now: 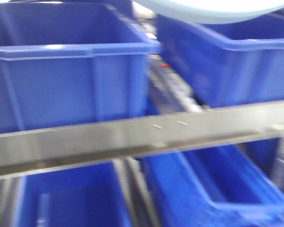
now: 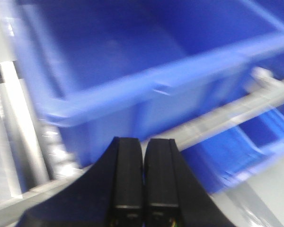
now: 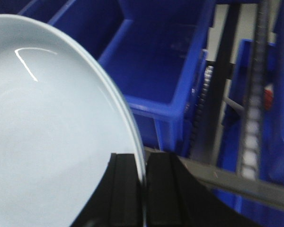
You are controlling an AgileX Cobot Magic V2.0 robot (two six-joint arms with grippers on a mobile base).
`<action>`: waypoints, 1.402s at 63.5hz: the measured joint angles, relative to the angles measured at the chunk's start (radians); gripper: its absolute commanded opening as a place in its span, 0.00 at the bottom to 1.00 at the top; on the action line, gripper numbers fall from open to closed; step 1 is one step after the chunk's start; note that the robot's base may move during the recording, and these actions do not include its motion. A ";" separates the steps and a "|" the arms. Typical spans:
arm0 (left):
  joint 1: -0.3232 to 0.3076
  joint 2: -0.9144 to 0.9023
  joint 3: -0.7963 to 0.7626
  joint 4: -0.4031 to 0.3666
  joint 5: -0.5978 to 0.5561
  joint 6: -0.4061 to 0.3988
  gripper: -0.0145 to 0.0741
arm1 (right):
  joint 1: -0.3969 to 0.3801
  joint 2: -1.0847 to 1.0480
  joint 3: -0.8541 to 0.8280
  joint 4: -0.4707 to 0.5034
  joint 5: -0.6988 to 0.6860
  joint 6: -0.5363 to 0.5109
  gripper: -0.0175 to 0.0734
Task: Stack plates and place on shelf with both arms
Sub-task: 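Move the held plates over the open blue bin with the right gripper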
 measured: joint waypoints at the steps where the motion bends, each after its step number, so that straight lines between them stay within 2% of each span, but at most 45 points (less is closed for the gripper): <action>1: 0.000 0.000 0.000 0.000 0.000 0.000 0.26 | 0.000 0.000 0.000 0.000 0.000 0.000 0.26; 89: 0.000 0.000 0.000 0.000 0.000 0.000 0.26 | 0.000 0.002 0.000 0.000 0.002 0.000 0.26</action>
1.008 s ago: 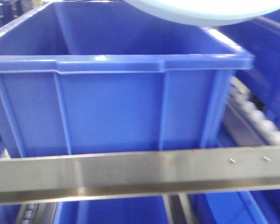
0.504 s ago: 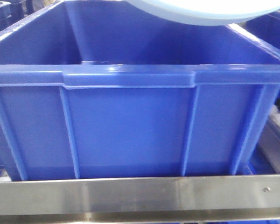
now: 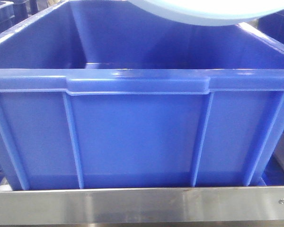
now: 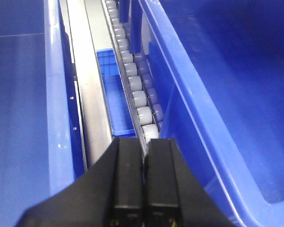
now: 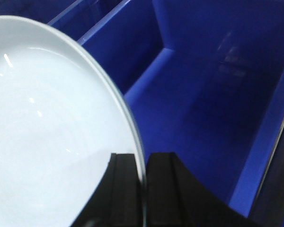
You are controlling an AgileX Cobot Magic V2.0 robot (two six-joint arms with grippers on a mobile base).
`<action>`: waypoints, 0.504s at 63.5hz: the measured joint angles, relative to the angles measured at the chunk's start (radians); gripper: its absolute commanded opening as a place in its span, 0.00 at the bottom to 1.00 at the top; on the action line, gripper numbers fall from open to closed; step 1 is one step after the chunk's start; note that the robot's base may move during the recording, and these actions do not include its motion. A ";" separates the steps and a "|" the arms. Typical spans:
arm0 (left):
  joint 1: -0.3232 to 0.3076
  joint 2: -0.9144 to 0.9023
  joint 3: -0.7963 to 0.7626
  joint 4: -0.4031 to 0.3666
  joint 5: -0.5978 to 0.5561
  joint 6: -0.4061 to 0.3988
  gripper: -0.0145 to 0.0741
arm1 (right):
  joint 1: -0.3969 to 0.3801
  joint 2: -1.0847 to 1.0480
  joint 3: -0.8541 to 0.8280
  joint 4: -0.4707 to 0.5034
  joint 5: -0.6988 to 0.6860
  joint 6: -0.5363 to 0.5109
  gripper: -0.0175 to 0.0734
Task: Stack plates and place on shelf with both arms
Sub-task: 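Move the held plates over the open blue bin with the right gripper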
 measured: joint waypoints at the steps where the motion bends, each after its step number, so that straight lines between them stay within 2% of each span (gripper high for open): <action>1: 0.000 0.000 0.000 0.000 0.000 0.000 0.26 | 0.000 0.000 0.000 0.000 0.000 0.000 0.26; 32: 0.000 0.000 0.000 0.000 0.000 0.000 0.26 | 0.000 0.002 -0.002 0.000 -0.010 0.000 0.26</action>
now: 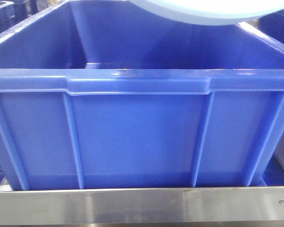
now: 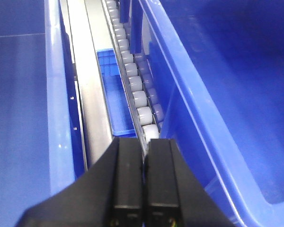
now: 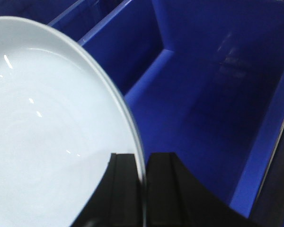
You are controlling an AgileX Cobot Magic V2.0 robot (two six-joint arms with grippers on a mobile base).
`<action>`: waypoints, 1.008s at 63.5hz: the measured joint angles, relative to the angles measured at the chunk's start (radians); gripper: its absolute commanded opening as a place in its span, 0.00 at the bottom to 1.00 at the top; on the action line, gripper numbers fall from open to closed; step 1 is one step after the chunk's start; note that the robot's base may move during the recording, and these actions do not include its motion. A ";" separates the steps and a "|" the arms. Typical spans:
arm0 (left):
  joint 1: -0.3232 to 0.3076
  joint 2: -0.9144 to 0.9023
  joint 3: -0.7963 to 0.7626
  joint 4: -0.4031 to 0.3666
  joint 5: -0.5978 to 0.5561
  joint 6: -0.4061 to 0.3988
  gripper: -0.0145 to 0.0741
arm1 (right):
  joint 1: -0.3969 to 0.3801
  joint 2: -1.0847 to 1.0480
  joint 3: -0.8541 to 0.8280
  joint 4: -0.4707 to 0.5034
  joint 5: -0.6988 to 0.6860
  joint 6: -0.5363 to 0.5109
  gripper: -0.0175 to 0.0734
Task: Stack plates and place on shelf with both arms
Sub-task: 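Move the held plates over the open blue bin with the right gripper, then lower the plates into the blue bin and open the right gripper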
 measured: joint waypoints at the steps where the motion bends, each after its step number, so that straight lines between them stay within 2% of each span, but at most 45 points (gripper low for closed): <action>1: 0.000 0.000 0.000 0.000 0.000 0.000 0.26 | 0.000 0.005 -0.003 0.000 0.000 0.000 0.26; 12: 0.000 0.000 0.000 0.000 0.000 0.000 0.26 | 0.000 0.102 -0.102 0.000 0.003 0.000 0.26; 35: 0.000 0.000 0.000 0.000 0.000 0.000 0.26 | 0.000 0.535 -0.375 0.000 0.034 -0.029 0.26; 64: 0.000 0.000 0.000 0.000 0.000 0.000 0.26 | 0.013 0.994 -0.568 -0.007 0.030 -0.036 0.26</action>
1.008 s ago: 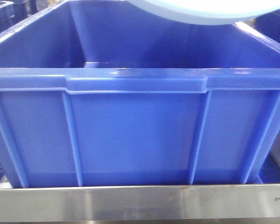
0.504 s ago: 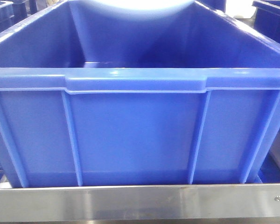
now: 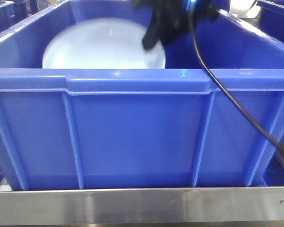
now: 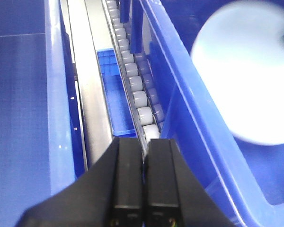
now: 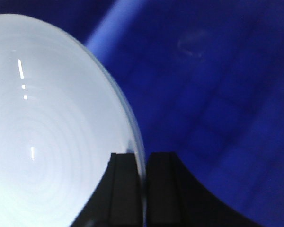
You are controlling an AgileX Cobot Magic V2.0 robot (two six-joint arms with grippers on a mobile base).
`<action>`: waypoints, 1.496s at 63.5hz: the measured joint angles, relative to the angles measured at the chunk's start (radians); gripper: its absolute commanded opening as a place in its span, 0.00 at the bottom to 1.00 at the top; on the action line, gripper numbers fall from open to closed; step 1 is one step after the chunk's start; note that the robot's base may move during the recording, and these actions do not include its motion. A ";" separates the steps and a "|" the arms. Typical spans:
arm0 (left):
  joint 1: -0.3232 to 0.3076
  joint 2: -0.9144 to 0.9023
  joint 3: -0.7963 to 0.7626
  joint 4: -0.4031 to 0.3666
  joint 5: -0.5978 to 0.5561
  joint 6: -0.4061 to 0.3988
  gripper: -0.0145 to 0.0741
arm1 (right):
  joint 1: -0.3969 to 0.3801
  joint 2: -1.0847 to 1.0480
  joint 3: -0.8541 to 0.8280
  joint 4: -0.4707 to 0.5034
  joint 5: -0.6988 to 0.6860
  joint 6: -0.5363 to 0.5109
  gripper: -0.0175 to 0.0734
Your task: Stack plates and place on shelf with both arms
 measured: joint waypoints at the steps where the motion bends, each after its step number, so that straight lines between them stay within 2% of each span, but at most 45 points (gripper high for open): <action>1: 0.000 0.000 0.000 0.000 0.000 0.000 0.26 | 0.000 0.014 -0.004 -0.002 0.000 0.000 0.26; 20: 0.000 0.000 0.000 0.000 0.000 0.000 0.26 | 0.000 0.090 -0.028 -0.012 0.010 0.000 0.26; 27: 0.000 0.000 0.000 0.000 0.000 0.000 0.26 | 0.000 0.090 -0.035 -0.012 0.019 -0.002 0.38; 35: 0.000 0.000 0.000 0.000 0.000 0.000 0.26 | 0.000 0.090 -0.035 -0.012 0.044 -0.002 0.62; 39: 0.000 0.000 0.000 0.000 0.000 0.000 0.26 | 0.000 0.090 -0.035 -0.012 0.050 -0.002 0.71; 43: 0.000 0.000 0.000 0.000 0.000 0.000 0.26 | 0.000 0.090 -0.037 -0.012 0.054 -0.002 0.74; 49: 0.000 0.000 0.000 0.000 0.000 0.000 0.26 | 0.000 0.090 -0.050 -0.012 0.071 -0.002 0.74; 54: 0.000 0.000 0.000 0.000 0.000 0.000 0.26 | 0.000 0.090 -0.071 -0.012 0.093 -0.002 0.73; 59: 0.000 0.000 0.000 0.000 0.000 0.000 0.26 | 0.000 0.087 -0.103 -0.012 0.128 -0.002 0.68; 77: 0.000 0.000 0.000 0.000 0.000 0.000 0.26 | 0.000 -0.046 -0.118 -0.014 0.155 0.000 0.41; 88: 0.000 0.000 0.000 0.000 0.000 0.000 0.26 | 0.000 -0.208 0.004 -0.014 0.062 0.000 0.28; 95: 0.000 0.000 0.000 0.000 0.000 0.000 0.26 | 0.000 -0.322 0.143 -0.014 -0.015 0.000 0.25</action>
